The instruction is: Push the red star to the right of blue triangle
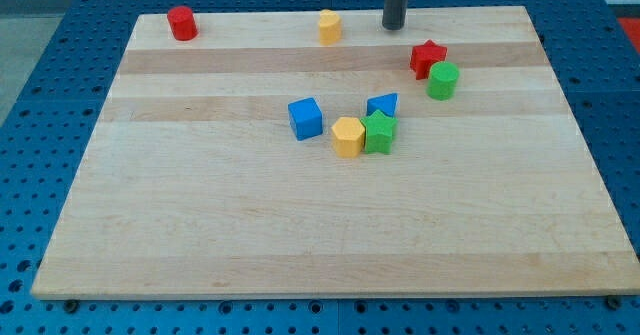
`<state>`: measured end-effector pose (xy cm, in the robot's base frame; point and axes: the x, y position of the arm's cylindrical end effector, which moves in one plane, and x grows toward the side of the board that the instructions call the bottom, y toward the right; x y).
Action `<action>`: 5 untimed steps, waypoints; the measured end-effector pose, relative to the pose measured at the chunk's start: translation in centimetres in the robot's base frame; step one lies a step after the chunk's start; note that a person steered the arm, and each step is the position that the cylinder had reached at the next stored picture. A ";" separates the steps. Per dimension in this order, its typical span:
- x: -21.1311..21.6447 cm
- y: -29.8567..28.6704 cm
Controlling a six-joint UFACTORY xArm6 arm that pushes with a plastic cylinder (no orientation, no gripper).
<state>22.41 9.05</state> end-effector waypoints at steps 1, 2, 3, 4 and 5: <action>-0.2 0.0; -0.2 1.9; -0.2 4.2; -0.2 5.7; 0.7 6.6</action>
<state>23.09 15.69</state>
